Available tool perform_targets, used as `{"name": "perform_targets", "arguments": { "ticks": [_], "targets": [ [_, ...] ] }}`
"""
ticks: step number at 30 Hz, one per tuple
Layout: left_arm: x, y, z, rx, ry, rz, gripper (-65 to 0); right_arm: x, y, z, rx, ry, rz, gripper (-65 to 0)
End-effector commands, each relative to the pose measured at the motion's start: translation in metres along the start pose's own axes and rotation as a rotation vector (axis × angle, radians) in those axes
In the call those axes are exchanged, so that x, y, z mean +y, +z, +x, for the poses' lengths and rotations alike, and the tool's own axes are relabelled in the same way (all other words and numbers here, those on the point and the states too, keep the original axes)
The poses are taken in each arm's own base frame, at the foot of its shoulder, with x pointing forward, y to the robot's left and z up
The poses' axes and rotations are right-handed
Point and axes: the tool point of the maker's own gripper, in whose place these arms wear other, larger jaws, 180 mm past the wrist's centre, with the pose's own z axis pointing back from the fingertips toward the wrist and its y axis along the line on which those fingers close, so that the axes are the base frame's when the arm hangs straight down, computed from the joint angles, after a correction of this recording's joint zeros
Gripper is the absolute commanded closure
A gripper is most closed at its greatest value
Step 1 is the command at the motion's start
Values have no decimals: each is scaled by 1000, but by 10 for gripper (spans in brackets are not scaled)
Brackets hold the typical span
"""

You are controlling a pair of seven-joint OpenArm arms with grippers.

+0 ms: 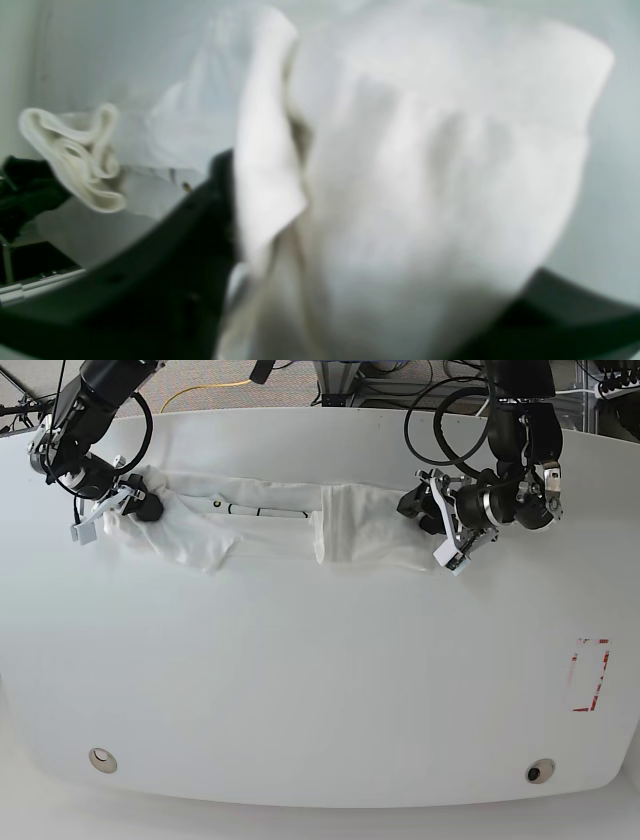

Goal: Fold the T-shirt properly
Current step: 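Release the folded end and press the right gripper onto the other end, then grasp both strip ends and fold them toward each other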

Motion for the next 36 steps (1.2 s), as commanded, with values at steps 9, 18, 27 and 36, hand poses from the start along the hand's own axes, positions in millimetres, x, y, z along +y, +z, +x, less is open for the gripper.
{"name": "perform_targets", "arguments": {
  "ticks": [9,18,27,36],
  "targets": [
    [5,6,29,-73,-34,8,-286,0,26,31,-56,128,-90,0],
    [-9,-2,60,-126,-71,-28,-290,58,51,61,-122,427,-136,0],
    [-33,-39,78,-143,10,-148,-289,135,35,64,-112,658,-2,0],
    [-39,-68,70,-53,38,-147,-289,201,25,47,-175,619,318,0]
  ]
}}
